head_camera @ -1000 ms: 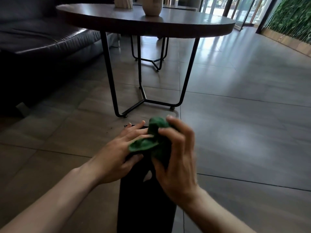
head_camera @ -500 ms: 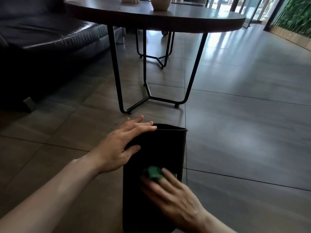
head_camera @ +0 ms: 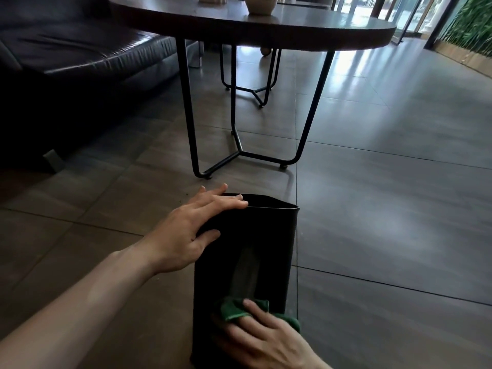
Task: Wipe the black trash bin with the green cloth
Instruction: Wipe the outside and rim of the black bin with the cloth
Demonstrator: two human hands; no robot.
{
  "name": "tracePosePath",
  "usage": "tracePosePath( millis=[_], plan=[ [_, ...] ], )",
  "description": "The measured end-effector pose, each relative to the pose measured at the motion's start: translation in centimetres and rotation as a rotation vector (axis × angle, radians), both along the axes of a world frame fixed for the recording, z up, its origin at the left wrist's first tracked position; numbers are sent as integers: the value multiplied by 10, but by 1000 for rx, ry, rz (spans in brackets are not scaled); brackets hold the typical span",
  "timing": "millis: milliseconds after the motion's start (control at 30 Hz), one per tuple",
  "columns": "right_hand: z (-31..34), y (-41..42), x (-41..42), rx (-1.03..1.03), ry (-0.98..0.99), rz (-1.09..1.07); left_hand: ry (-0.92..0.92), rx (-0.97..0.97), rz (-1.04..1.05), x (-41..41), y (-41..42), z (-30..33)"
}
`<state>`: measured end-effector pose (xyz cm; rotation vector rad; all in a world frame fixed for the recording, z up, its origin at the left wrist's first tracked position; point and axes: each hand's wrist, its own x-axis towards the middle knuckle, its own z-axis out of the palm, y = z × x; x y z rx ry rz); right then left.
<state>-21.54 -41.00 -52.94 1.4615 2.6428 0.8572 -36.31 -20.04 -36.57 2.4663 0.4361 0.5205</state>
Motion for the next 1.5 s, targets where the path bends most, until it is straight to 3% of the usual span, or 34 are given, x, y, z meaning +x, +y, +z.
tracePosePath(
  millis=[133, 267, 367, 433, 600, 667, 767, 900, 967, 1033, 1300, 1400, 1500],
  plan=[
    [39, 30, 16, 69, 236, 0, -7, -20, 19, 2, 2, 0],
    [91, 67, 29, 205, 584, -293, -2, -33, 27, 4, 3, -1],
    [92, 72, 12, 223, 685, -410, -7, -33, 34, 6, 4, -1],
    [70, 59, -6, 180, 607, -362, -1, -28, 37, 7, 4, -2],
    [6, 10, -29, -22, 127, -46, 4, -39, 58, 2, 4, -1],
    [5, 11, -20, -25, 97, 15, 1, -43, 43, 1, 3, -1],
    [40, 37, 4, 106, 315, -3, 1, -61, 44, 2, 3, -1],
    [99, 80, 30, 344, 878, -412, 1, -49, 28, 5, 1, -2],
    [112, 93, 24, 389, 989, -491, -10, -43, 42, 7, 1, -2],
    [105, 95, 10, 391, 908, -452, -6, -27, 53, 6, 3, -3],
    [6, 25, -36, 99, 241, -28, 12, -50, 58, -5, 2, 1],
    [23, 35, -18, 108, 304, -19, 7, -63, 57, -7, 1, 2],
    [67, 66, 10, 270, 663, -258, 3, -71, 64, -6, 0, 2]
  ],
)
